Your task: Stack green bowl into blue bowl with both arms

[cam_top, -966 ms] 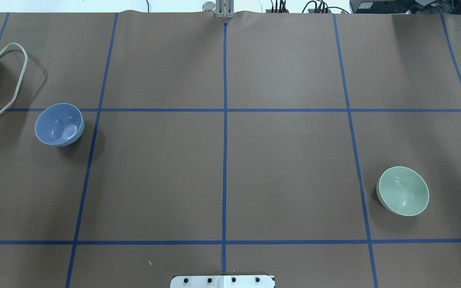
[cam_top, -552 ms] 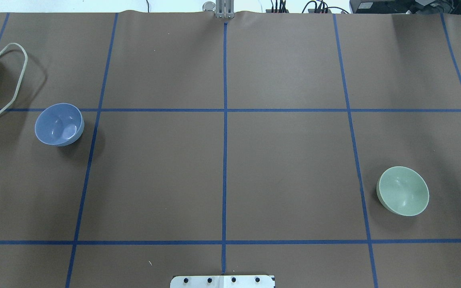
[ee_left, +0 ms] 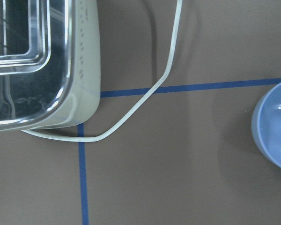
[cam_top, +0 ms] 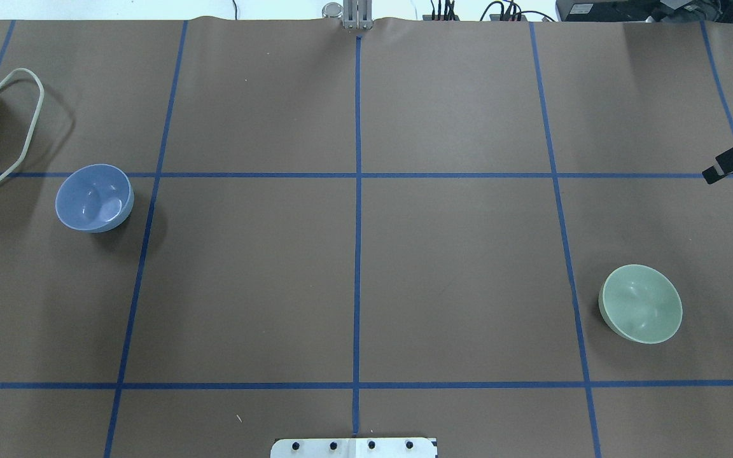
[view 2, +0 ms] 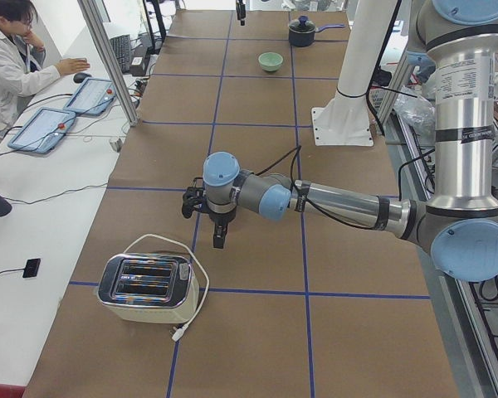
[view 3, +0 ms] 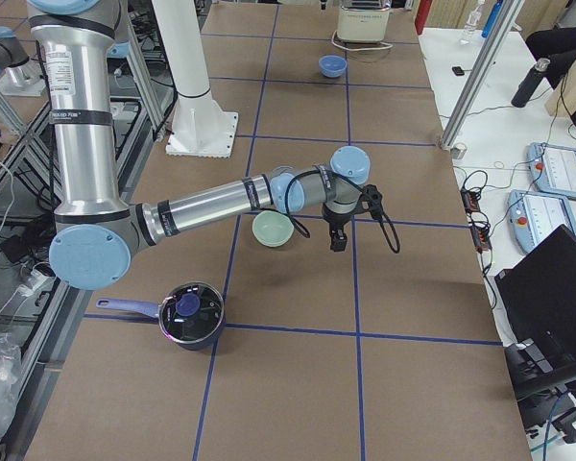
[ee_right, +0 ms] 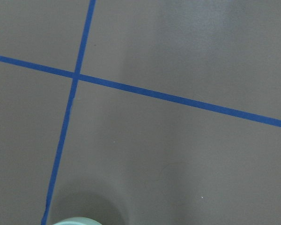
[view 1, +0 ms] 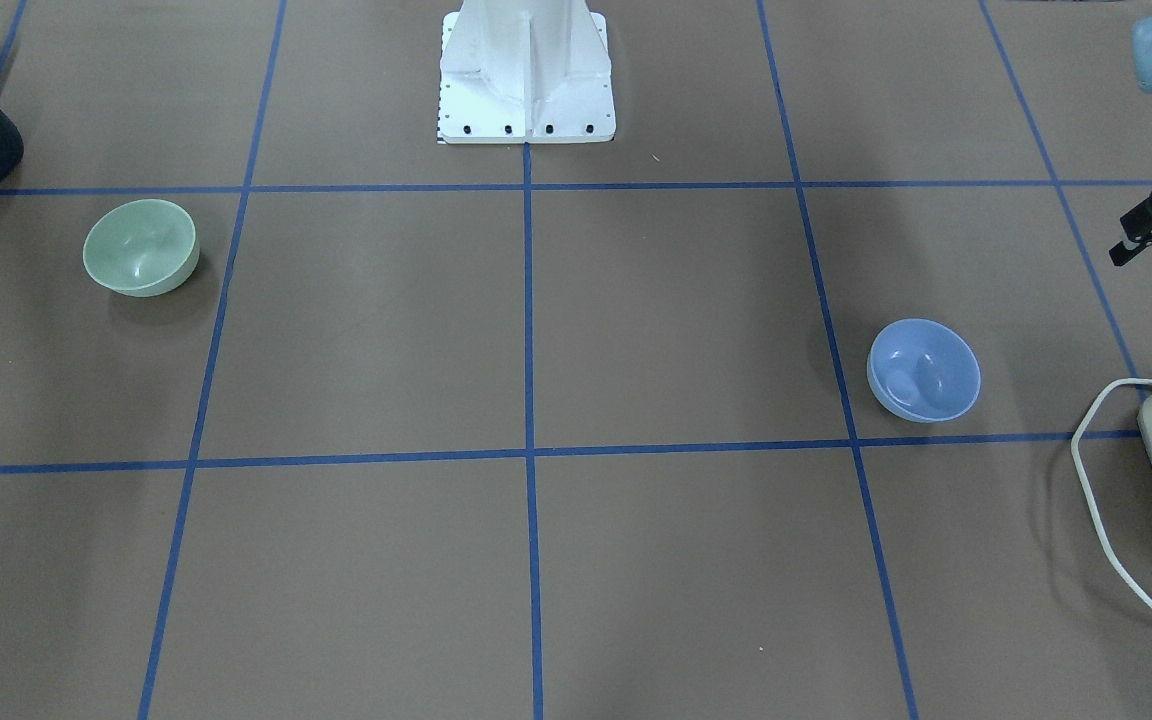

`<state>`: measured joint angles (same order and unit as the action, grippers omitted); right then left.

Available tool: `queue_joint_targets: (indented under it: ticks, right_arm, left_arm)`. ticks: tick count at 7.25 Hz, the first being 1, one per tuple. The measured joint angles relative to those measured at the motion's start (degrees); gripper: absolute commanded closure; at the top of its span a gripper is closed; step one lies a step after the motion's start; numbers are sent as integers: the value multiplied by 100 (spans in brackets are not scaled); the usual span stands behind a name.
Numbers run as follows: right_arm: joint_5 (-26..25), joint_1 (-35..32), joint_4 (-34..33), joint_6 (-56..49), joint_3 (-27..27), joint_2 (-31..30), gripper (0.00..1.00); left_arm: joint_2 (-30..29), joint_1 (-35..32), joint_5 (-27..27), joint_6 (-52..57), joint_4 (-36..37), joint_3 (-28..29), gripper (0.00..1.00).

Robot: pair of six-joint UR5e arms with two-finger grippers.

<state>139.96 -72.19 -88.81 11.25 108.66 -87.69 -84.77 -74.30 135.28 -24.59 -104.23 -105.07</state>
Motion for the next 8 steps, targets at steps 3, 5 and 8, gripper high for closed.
queue_joint_targets:
  ticks: [3, 5, 8]
  right_arm:
    - [-73, 540, 170, 412, 25, 416, 0]
    - [-104, 676, 256, 652, 7, 453, 1]
    - [-347, 1031, 1214, 754, -12, 427, 0]
  left_arm:
    - [-9, 800, -64, -1263, -824, 55, 0]
    - [-168, 959, -78, -1437, -913, 252, 1]
    - [-579, 1198, -257, -1655, -929, 598, 1]
